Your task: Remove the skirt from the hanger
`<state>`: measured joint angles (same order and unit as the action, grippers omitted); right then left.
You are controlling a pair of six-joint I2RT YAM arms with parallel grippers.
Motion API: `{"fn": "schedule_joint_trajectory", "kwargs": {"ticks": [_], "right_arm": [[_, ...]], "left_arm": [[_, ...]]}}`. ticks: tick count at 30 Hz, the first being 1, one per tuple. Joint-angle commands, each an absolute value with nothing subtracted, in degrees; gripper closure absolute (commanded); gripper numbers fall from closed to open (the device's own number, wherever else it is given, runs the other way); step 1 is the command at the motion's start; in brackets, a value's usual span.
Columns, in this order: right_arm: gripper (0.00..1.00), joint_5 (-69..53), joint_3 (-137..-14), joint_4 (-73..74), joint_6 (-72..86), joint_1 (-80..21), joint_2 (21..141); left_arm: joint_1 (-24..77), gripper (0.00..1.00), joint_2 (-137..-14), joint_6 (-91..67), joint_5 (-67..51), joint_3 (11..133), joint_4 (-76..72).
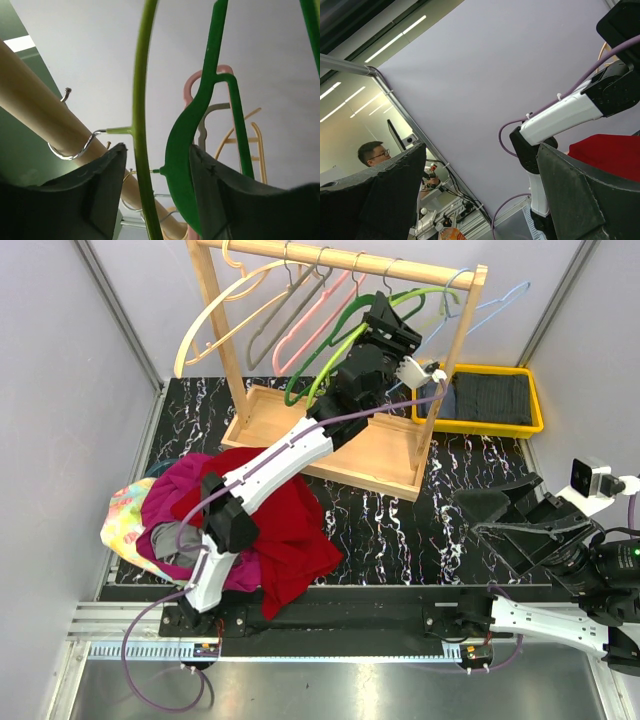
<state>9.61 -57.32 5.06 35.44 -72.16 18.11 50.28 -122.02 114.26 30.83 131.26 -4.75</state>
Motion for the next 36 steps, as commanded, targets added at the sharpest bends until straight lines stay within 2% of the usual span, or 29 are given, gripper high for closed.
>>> {"fn": "schedule_joint_trajectory", "kwargs": {"ticks": [1,2,5,20,25,31,33,36], "right_arm": [[0.00,10.6,-59.1,4.2,35.0,-72.1,19.4],[0.00,10.5,-59.3,4.3,34.9,-72.1,19.6],[0.00,10.1,-59.9,4.5,35.0,-72.1,20.4],[0.00,12.7,-63.0,9.7,34.4,-72.1,24.9],[0.00,18.8,-73.8,21.1,30.0,-72.0,34.2],[0.00,30.9,-94.1,43.3,25.2,-72.0,51.4],[0.00,32.5,-97.4,44.2,23.3,-72.1,54.2],[0.00,34.6,-98.6,42.9,20.4,-72.1,55.4]], "left_arm": [[51.8,0.29,-114.0,114.9,33.9,126.8,-12.0],[52.0,0.16,-113.0,114.9,34.2,125.6,-12.6],[53.2,0.01,-109.1,114.8,34.9,120.5,-15.3],[60.9,0.01,-88.0,122.2,41.6,102.0,-32.8],[66.3,0.01,-78.2,118.4,47.2,98.1,-35.4],[81.3,0.01,-63.5,98.1,65.1,96.2,-30.7],[82.1,0.01,-58.0,103.6,65.2,87.9,-39.5],[83.7,0.01,-55.5,99.8,67.3,84.3,-34.7]]}}
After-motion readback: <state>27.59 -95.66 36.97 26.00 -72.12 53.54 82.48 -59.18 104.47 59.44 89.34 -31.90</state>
